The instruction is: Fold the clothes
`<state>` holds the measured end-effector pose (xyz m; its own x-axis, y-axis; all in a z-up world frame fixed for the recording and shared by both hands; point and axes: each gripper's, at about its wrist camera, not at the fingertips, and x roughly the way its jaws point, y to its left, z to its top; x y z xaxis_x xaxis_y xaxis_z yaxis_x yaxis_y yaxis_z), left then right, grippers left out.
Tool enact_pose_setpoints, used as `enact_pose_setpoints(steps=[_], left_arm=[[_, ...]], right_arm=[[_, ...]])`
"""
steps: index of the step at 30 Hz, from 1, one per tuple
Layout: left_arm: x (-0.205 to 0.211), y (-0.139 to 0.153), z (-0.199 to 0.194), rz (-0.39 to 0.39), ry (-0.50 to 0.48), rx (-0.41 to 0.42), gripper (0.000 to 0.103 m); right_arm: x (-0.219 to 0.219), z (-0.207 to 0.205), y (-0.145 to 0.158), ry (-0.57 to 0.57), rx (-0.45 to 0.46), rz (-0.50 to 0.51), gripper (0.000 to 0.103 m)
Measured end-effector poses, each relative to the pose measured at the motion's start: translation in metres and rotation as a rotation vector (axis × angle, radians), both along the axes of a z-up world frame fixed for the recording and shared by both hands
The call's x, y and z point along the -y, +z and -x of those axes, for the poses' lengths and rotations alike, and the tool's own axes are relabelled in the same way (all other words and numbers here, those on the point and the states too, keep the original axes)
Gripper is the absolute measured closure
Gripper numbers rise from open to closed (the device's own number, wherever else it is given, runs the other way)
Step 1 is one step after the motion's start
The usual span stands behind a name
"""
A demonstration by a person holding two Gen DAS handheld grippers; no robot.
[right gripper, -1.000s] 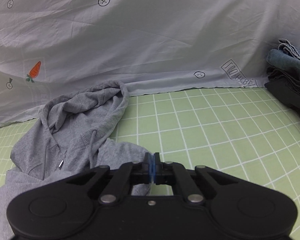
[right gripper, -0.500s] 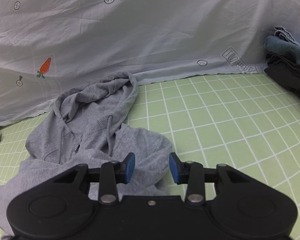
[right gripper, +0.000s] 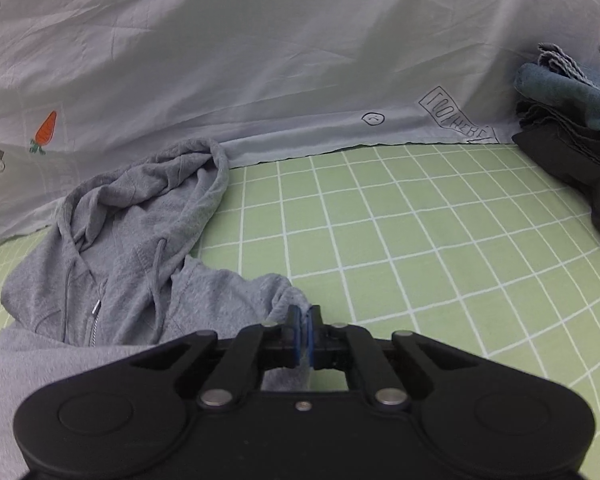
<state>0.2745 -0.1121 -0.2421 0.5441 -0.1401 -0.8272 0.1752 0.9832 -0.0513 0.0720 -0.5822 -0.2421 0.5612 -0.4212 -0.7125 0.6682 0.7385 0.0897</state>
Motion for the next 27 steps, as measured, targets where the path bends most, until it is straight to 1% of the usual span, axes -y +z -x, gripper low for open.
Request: enact_pose_setpoints(steps=[2,3,4,5,6,7,8,9,11,12,13,18,19,20,22,23,24,27], left_arm=[[0.0,0.0,0.0,0.005,0.006,-0.003,0.056],[-0.001,0.0,0.0,0.008,0.008,-0.003,0.056],[-0.001,0.0,0.0,0.011,0.011,-0.004,0.056],[-0.002,0.001,0.0,0.013,0.013,-0.006,0.056],[-0.002,0.001,-0.001,0.016,0.014,-0.009,0.056],[-0.002,0.001,-0.001,0.02,0.016,-0.014,0.055],[-0.003,0.001,-0.001,0.029,0.017,-0.019,0.054],[-0.004,0.002,0.0,0.038,0.017,-0.024,0.052],[-0.003,0.001,0.001,0.048,0.004,-0.029,0.045],[-0.003,0.001,0.002,0.052,-0.004,-0.032,0.043],[-0.002,0.001,0.003,0.057,-0.011,-0.035,0.041],[0.002,0.001,0.009,0.047,-0.044,-0.027,0.044],[0.002,0.001,0.01,0.052,-0.044,-0.027,0.053],[0.003,0.002,0.01,0.059,-0.044,-0.027,0.069],[0.002,0.002,0.009,0.082,-0.04,-0.038,0.086],[0.001,0.003,0.008,0.102,-0.03,-0.042,0.092],[0.001,0.004,0.007,0.114,-0.021,-0.046,0.096],[0.008,0.012,0.009,0.139,-0.014,-0.032,0.097]], right_arm=[[-0.008,-0.002,-0.003,0.028,-0.045,0.05,0.096],[-0.013,-0.003,-0.005,0.042,-0.068,0.074,0.08],[-0.017,0.001,-0.003,0.012,-0.076,0.1,0.065],[-0.021,0.004,0.0,-0.018,-0.084,0.125,0.031],[-0.028,0.011,0.003,-0.033,-0.071,0.145,0.008],[-0.035,0.018,0.007,-0.047,-0.058,0.165,0.002],[-0.043,0.024,0.01,-0.062,-0.045,0.185,0.001],[-0.05,0.032,0.011,-0.053,-0.035,0.177,0.0],[-0.065,0.047,0.011,-0.035,-0.015,0.159,0.0],[-0.073,0.055,0.011,-0.026,-0.005,0.15,0.0],[-0.08,0.062,0.008,-0.031,-0.013,0.135,0.0],[-0.1,0.082,-0.007,-0.049,-0.063,0.099,0.0],[-0.103,0.084,-0.01,-0.051,-0.07,0.096,0.0],[-0.104,0.083,-0.009,-0.048,-0.07,0.1,0.0],[-0.105,0.083,-0.008,-0.043,-0.07,0.109,0.0],[-0.106,0.082,-0.008,-0.04,-0.07,0.113,0.0],[-0.107,0.082,-0.007,-0.037,-0.07,0.118,0.0],[-0.109,0.081,-0.005,-0.029,-0.069,0.131,0.0]])
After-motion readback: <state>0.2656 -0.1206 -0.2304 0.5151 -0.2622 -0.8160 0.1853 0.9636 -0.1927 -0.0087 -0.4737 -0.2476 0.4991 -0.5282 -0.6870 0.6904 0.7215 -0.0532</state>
